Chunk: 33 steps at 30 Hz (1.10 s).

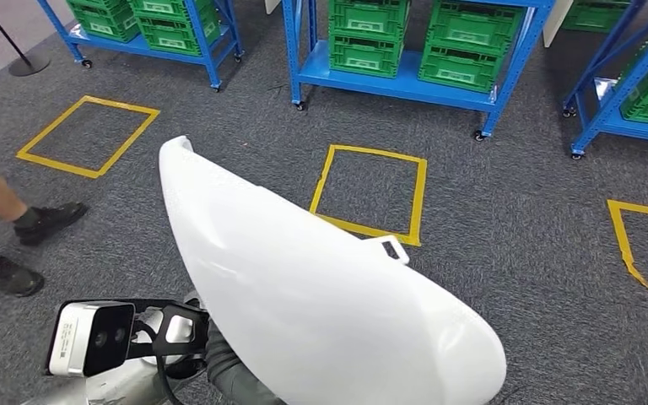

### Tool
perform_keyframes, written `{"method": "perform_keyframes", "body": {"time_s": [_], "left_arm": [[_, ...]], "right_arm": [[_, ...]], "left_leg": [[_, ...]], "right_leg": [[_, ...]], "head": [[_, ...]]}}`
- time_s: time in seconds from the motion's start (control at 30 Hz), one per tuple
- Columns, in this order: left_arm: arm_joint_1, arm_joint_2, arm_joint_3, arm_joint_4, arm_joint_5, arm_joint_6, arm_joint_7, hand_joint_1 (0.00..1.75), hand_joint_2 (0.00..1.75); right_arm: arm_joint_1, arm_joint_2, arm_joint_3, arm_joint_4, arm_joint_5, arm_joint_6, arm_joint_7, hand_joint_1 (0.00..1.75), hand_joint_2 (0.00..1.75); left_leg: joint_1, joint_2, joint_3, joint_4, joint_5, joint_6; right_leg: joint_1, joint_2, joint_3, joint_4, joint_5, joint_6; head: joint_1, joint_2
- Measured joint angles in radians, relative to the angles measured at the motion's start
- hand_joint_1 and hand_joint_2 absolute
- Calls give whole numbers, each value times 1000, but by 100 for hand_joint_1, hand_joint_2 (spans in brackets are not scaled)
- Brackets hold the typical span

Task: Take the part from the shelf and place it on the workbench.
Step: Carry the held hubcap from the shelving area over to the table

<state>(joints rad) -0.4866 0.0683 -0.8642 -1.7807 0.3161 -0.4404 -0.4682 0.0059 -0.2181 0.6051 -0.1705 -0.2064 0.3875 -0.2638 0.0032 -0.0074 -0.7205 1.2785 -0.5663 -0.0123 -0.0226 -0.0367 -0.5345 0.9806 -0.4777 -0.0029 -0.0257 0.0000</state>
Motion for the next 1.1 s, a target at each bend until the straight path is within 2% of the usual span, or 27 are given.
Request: {"method": "perform_keyframes", "body": {"time_s": [0.03, 0.07, 0.1, 0.17, 0.2, 0.23, 0.27, 0.3, 0.33, 0.4, 0.43, 0.47, 0.5, 0.53, 0.57, 0.63, 0.67, 0.7, 0.77, 0.8, 0.83, 0.87, 0.93, 1.0, 1.03, 1.07, 1.1], "left_arm": [[3, 2, 2, 0, 3, 1, -2, 175, 175], [5, 3, 5, 0, 7, 2, -4, 175, 175], [5, 3, 8, 0, 13, 2, -5, 175, 175], [5, 3, 17, 0, 24, 2, -6, 175, 175], [5, 4, 21, 0, 27, 2, -6, 175, 175], [7, 4, 25, 0, 30, 1, -6, 175, 175], [9, 5, 27, 0, 30, 1, -6, 175, 175], [12, 5, 30, 0, 30, 1, -6, 175, 175], [14, 4, 32, 0, 30, 1, -6, 175, 175], [17, 0, 34, 1, 29, 1, -6, 175, 175], [20, -2, 35, 1, 29, 0, -6, 175, 175], [23, -3, 34, 2, 28, 0, -6, 175, 175], [27, -3, 35, 4, 28, 0, -6, 175, 175], [31, -4, 35, 5, 28, -1, -6, 175, 175], [33, -4, 35, 6, 28, -1, -6, 175, 175], [35, -5, 35, 7, 28, -1, -6, 175, 175], [35, -5, 35, 8, 27, -1, -6, 175, 175], [35, -6, 35, 8, 27, -1, -6, 175, 175], [36, -5, 36, 8, 27, -1, -6, 175, 175], [37, -5, 36, 8, 25, -1, -6, 175, 175], [38, -4, 38, 8, 23, 0, -7, 175, 175], [38, -4, 40, 8, 18, 1, -7, 175, 175], [42, -3, 46, 8, 2, 4, -9, 175, 175], [52, -2, 52, 8, -15, 4, -12, 175, 175], [57, 0, 56, 8, -21, 3, -13, 175, 175], [60, 1, 59, 8, -27, 2, -14, 175, 175], [61, 2, 63, 7, -33, 1, -14, 175, 175]], "right_arm": [[1, 0, 3, 0, 2, -1, 0, 0, 0], [0, 0, 6, 0, 5, -1, 0, 0, 0], [-1, 0, 9, 0, 10, -2, 0, 0, 0], [-2, 0, 19, -1, 32, -2, 0, 0, 0], [-2, 0, 26, -1, 45, -2, 0, 0, 0], [-3, -1, 34, -2, 59, -1, 1, 0, 0], [-5, -2, 43, -2, 71, 0, 4, 0, 0], [-7, -4, 52, -3, 81, 0, 7, 0, 0], [-9, -6, 61, -4, 89, 1, 10, 0, 0], [-9, -11, 75, -4, 99, 1, 15, 0, 0], [-8, -14, 81, -5, 101, 1, 17, 0, 0], [-6, -17, 86, -5, 102, 1, 19, 0, 0], [-4, -19, 90, -5, 102, 1, 20, 0, 0], [-3, -20, 93, -5, 103, 1, 20, 0, 0], [-3, -21, 96, -5, 103, 1, 20, 0, 0], [-3, -23, 99, -5, 103, 1, 20, 0, 0], [-4, -25, 101, -5, 103, 1, 20, 0, 0], [-5, -25, 103, -5, 103, 1, 20, 0, 0], [-10, -24, 107, -5, 103, 1, 20, 0, 0], [-13, -24, 108, -5, 104, 1, 22, 0, 0], [-14, -24, 109, -6, 105, 1, 23, 0, 0], [-13, -25, 110, -6, 106, 0, 26, 0, 0], [-10, -30, 111, -6, 105, -7, 36, 0, 0], [-7, -35, 111, -5, 92, -23, 58, 0, 0], [-7, -38, 109, -3, 79, -32, 74, 0, 0], [-8, -40, 106, -2, 63, -38, 93, 0, 0], [-10, -41, 99, 0, 43, -43, 113, 0, 0]], "left_leg": [[1, 4, 8, -7, 10, 0], [1, 11, 37, -54, 34, 3], [-1, 26, 80, -126, 65, 9], [-12, 65, 150, -251, 100, 25], [-17, 77, 164, -280, 105, 33], [-21, 76, 164, -288, 103, 38], [-22, 64, 160, -291, 108, 43], [-19, 53, 161, -298, 114, 48], [-16, 41, 163, -306, 122, 54], [-10, 19, 164, -318, 135, 63], [-10, 6, 160, -319, 138, 66], [-11, -8, 157, -318, 140, 66], [-11, -23, 154, -317, 142, 65], [-10, -37, 153, -315, 143, 64], [-9, -52, 151, -311, 143, 62], [-6, -78, 145, -295, 138, 53], [-7, -91, 138, -284, 134, 46], [-7, -100, 130, -276, 132, 41], [-5, -116, 118, -269, 134, 31], [-3, -116, 115, -268, 135, 27], [-3, -101, 109, -259, 129, 22], [-3, -75, 95, -232, 111, 17], [-2, -16, 40, -116, 51, 8], [1, 3, -18, 8, 4, 6], [1, 5, -26, 27, 4, 9], [-1, 7, -15, 4, 22, 14], [-4, 13, 15, -52, 50, 24]], "right_leg": [[1, -12, -1, 0, 1, -1], [3, -23, -2, 0, 1, -1], [5, -34, -1, 0, 1, -1], [11, -54, 0, 1, 0, 1], [14, -65, -1, 1, 0, 3], [15, -76, -1, 0, 1, 7], [16, -87, 0, -2, 2, 11], [15, -84, -1, 0, 0, 15], [13, -66, -7, 12, -9, 18], [8, -5, -47, 94, -53, 16], [7, 17, -80, 164, -83, 14], [6, 26, -112, 233, -108, 14], [5, 29, -134, 278, -120, 19], [2, 31, -139, 287, -116, 26], [-1, 33, -121, 250, -95, 38], [-11, 61, -56, 117, -41, 58], [-14, 74, -32, 65, -24, 59], [-15, 85, -20, 39, -17, 53], [-10, 76, -19, 35, -15, 34], [-10, 67, -20, 35, -14, 28], [-10, 58, -19, 35, -12, 22], [-11, 49, -19, 34, -12, 17], [-7, 28, -19, 34, -12, 8], [-1, 4, -20, 34, -14, 4], [2, -9, -20, 34, -15, 3], [6, -21, -19, 34, -15, 2], [11, -32, -19, 33, -16, 1]], "head": [[0, 0], [0, 0], [0, 0], [0, 0], [0, 0], [1, 0], [0, 0], [1, 0], [1, 0], [5, 0], [6, 0], [8, 0], [8, 0], [8, 0], [9, 0], [10, 0], [11, 0], [12, 0], [14, 0], [15, 0], [13, 0], [11, 0], [5, 0], [4, 0], [4, 0], [4, 0], [4, 0]]}}
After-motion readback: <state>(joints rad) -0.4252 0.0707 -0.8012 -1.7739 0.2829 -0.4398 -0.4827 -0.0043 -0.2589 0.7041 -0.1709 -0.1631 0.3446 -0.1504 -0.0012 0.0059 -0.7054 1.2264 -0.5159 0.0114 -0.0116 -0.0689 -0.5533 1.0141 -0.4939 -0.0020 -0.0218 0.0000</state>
